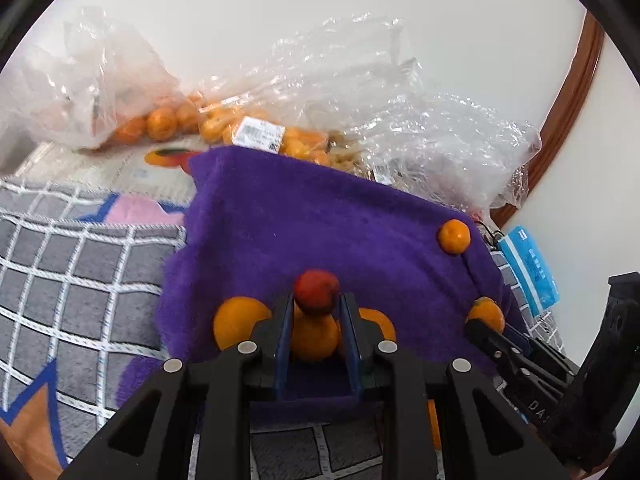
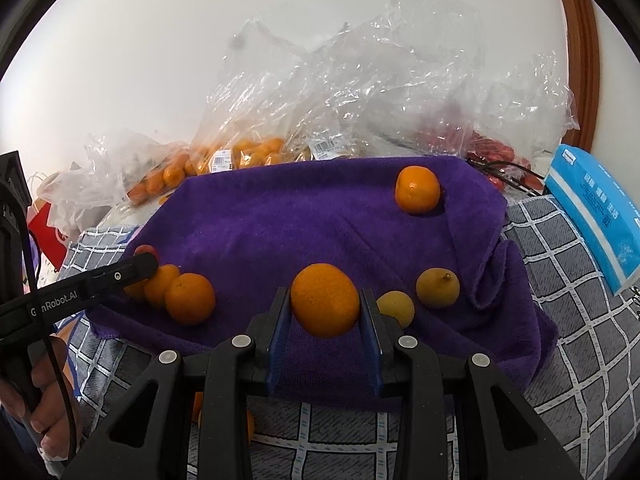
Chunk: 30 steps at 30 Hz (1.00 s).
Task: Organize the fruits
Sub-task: 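Open both grippers to drop the tomato and orange onto the towel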
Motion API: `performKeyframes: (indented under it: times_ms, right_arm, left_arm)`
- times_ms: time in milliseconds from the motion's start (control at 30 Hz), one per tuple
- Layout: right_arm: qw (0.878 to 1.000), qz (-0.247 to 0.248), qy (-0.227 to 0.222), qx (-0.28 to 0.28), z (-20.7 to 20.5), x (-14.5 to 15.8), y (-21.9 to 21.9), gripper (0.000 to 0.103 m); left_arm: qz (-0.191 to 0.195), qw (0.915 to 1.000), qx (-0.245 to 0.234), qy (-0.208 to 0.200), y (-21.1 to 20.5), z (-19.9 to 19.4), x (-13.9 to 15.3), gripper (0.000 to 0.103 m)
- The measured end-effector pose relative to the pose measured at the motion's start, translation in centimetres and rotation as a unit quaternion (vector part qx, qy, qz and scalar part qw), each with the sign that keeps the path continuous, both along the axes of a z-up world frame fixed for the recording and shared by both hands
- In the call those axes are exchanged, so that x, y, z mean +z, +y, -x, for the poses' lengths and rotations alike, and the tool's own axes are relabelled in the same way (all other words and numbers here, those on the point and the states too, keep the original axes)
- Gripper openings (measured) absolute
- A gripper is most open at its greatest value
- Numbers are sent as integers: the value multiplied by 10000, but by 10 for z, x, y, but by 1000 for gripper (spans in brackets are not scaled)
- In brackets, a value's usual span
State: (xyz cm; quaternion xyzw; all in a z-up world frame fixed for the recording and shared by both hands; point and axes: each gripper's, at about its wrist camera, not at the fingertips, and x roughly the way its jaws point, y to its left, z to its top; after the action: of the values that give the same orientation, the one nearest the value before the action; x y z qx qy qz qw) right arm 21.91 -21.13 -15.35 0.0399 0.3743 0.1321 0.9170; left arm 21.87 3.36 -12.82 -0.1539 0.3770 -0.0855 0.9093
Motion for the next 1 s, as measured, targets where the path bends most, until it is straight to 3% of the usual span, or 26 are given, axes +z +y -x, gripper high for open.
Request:
performKeyframes:
  times_ms: [500,733,867,1000]
  right_arm:
    - [9999,63,108,-107,-2,-7,0,34]
    - [9999,118,96,-31,-1,-6,4,35]
    - [9999,79,69,-38,-1,-6,2,40]
    - [9999,22,-8,-118,1,-3,-2,41]
  left_arm:
    - [-1,10000,30,-43,-1,2,0,23]
    - [-155,9998,9,-117,-6,3,0,31]
    - [-137,9997,-8,-207,-7,5,2,46]
    - [-197,9995,8,-247,-8,7,3,49]
